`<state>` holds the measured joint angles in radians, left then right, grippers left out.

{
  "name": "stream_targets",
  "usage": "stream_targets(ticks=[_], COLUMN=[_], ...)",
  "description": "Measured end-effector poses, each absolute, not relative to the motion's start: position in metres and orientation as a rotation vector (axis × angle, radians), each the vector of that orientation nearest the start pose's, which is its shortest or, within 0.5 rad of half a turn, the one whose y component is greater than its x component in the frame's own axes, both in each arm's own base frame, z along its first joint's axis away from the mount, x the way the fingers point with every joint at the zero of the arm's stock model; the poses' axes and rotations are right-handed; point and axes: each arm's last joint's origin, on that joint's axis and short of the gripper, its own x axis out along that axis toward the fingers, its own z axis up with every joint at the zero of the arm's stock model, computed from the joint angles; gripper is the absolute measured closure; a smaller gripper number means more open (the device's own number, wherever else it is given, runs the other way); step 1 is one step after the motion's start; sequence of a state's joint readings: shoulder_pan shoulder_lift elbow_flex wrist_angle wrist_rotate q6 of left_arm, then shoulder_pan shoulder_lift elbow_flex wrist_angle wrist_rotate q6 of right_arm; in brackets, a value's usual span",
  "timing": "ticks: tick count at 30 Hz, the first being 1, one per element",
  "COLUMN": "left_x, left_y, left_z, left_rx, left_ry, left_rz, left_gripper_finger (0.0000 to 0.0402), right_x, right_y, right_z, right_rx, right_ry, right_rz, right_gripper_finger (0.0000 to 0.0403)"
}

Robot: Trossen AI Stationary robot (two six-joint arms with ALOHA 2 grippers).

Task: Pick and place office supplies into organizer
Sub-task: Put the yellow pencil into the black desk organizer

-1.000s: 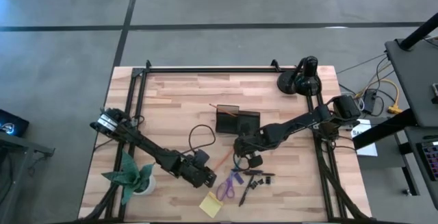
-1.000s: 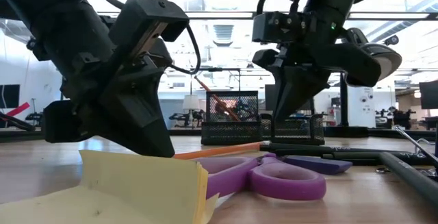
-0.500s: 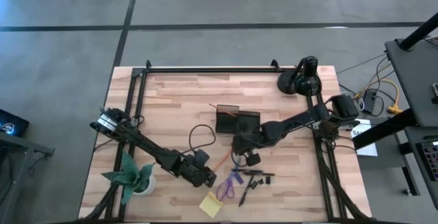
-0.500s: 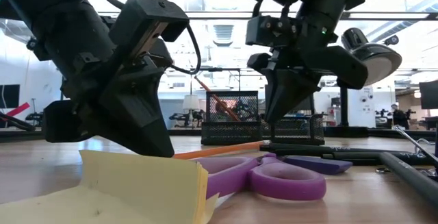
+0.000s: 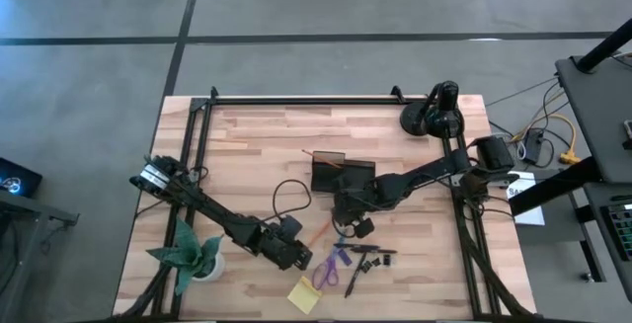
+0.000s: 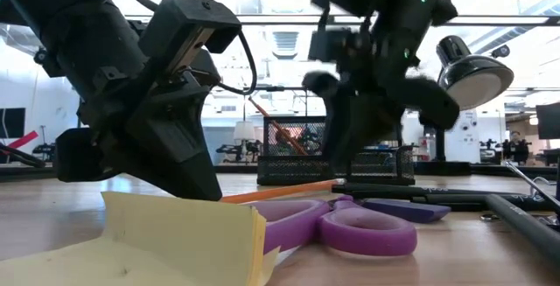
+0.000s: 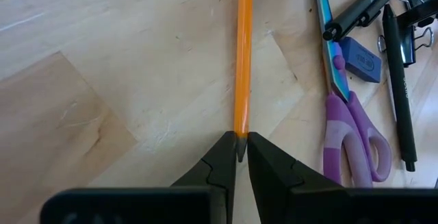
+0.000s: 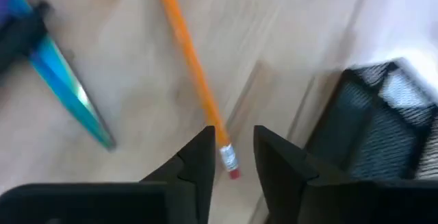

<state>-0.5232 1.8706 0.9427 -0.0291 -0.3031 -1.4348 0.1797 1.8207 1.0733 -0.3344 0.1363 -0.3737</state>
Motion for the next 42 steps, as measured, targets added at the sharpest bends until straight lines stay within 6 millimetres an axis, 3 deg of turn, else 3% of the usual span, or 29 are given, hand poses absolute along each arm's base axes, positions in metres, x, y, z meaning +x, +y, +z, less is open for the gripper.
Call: stream_targets(ticks=[5, 12, 23, 31, 37, 42], left_x=[0.306, 0.306, 0.307, 0.311, 0.309, 0.309], left_y=[-0.166, -0.167, -0.167, -0.167, -0.165, -0.164], left_z=[0.118, 0.118, 0.119, 0.128, 0.125, 0.123], left_rx=[-0.952, -0.952, -0.944, -0.894, -0.903, -0.907], left_ry=[0.823, 0.824, 0.807, 0.770, 0.762, 0.763], left_rz=[0.439, 0.440, 0.447, 0.437, 0.461, 0.466], left_gripper_finger=[0.0378, 0.0378, 0.0378, 0.0378, 0.0378, 0.0378], right_x=[0.351, 0.353, 0.350, 0.349, 0.350, 0.349], right_y=[0.059, 0.055, 0.041, 0.041, 0.042, 0.044], right_z=[0.130, 0.130, 0.129, 0.126, 0.116, 0.118], right_rx=[-0.565, -0.576, -0.460, -0.421, -0.392, -0.382], right_ry=[1.116, 1.128, 1.175, 1.178, 1.218, 1.215], right_rz=[0.251, 0.232, 0.288, 0.340, 0.333, 0.320], right_gripper_finger=[0.0289, 0.0281, 0.0319, 0.0354, 0.0370, 0.0373])
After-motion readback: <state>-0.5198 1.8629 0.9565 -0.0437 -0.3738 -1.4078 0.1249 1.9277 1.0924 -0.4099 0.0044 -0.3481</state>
